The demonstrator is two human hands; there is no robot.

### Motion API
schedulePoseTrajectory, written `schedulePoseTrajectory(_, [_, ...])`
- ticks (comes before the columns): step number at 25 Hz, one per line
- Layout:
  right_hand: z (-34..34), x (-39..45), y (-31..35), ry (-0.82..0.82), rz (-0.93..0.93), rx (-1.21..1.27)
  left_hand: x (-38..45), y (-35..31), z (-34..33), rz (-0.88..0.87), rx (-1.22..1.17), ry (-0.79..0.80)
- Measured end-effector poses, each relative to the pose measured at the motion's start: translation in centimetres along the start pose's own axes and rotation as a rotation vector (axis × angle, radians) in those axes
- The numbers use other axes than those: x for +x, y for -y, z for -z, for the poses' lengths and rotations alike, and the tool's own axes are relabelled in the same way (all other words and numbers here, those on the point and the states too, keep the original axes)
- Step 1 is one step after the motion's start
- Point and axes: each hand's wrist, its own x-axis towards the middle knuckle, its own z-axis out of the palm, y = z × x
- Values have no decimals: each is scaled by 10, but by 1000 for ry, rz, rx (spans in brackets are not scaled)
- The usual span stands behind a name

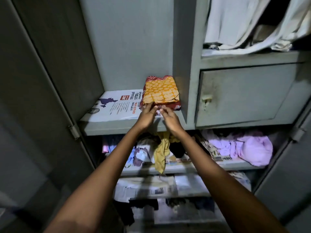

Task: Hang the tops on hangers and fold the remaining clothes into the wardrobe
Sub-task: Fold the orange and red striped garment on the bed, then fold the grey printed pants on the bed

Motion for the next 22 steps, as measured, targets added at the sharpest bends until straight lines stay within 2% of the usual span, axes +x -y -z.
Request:
schedulePoseTrajectory(4, [8,-82,-4,-115,-5,138,-79,7,-20,88,-236,-50])
schedulePoseTrajectory(8, [20,-192,-26,-159,-194,402,-165,23,-63,226,-307,-45])
schedulePoseTrajectory(13, [61,-337,-93,-286,-511,467,-288,46,-144,414,-237,221])
schedulePoseTrajectory(17, [110,-443,-138,-481,-707,484,-364,55,-220,483,-124,419])
schedulePoseTrajectory(22, [192,-583,-158,-820,-845,501,-459,32,-329,525,7,803])
